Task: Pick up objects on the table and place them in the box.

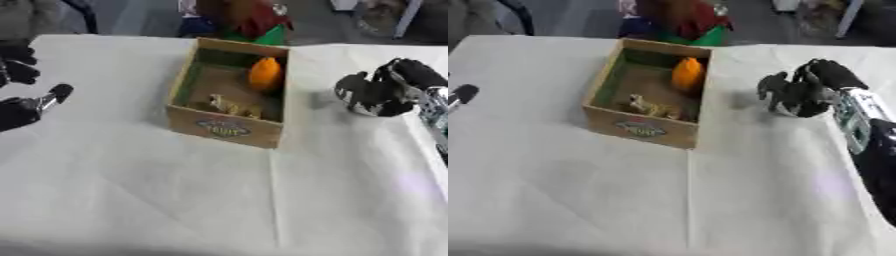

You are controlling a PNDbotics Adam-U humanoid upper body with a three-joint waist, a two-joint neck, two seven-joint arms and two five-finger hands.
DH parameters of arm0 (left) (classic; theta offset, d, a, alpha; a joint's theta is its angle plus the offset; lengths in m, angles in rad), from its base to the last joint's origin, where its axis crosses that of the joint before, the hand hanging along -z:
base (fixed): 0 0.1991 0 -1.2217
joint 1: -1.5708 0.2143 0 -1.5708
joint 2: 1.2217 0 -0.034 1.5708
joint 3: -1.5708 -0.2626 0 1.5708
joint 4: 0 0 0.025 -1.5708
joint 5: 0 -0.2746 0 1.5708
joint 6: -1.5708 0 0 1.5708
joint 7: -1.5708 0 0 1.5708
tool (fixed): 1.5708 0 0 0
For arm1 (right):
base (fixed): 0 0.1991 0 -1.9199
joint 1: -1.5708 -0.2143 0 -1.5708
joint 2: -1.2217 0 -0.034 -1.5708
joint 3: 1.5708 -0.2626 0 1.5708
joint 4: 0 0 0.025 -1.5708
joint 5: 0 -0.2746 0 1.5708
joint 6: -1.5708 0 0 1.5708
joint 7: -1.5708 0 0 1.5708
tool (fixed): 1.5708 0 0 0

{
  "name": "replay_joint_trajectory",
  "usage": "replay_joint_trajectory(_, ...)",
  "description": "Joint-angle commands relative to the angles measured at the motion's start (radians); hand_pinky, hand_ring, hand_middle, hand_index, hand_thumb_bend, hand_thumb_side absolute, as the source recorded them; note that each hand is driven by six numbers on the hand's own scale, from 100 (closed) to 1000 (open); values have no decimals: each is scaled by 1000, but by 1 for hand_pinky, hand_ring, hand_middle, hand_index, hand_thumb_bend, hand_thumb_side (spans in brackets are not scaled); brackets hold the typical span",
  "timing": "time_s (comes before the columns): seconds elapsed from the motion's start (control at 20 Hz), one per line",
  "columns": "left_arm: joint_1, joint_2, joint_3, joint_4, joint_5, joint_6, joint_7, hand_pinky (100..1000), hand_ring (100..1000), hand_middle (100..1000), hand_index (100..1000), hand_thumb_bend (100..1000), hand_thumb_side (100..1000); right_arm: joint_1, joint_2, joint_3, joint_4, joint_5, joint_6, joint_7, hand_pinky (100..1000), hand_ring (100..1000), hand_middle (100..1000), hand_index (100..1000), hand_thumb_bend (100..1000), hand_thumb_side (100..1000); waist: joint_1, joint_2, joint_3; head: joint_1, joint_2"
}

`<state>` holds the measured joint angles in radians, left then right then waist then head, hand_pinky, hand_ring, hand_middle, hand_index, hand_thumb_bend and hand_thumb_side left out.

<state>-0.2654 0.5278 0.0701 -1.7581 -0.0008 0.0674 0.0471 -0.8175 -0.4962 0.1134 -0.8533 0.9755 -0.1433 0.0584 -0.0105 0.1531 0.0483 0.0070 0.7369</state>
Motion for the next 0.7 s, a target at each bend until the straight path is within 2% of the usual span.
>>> replay_joint_trajectory(0.05,-8,23,12,-13,0,-3,-1,636,606,585,695,639,100,-20,-35,5,-76,-57,-5,0,351,213,158,427,355,100,-2,-20,-2,1,-11)
replay_joint_trajectory(0.4,-6,26,13,-13,1,-3,-1,635,606,585,695,637,100,-51,-26,39,-235,-187,-3,33,353,211,148,419,350,100,-8,-27,0,-1,-12)
replay_joint_trajectory(0.7,-7,26,9,-14,4,-4,-4,635,606,585,695,635,100,-115,32,77,-317,-253,-11,78,359,212,147,419,344,100,-10,-33,6,-11,-11)
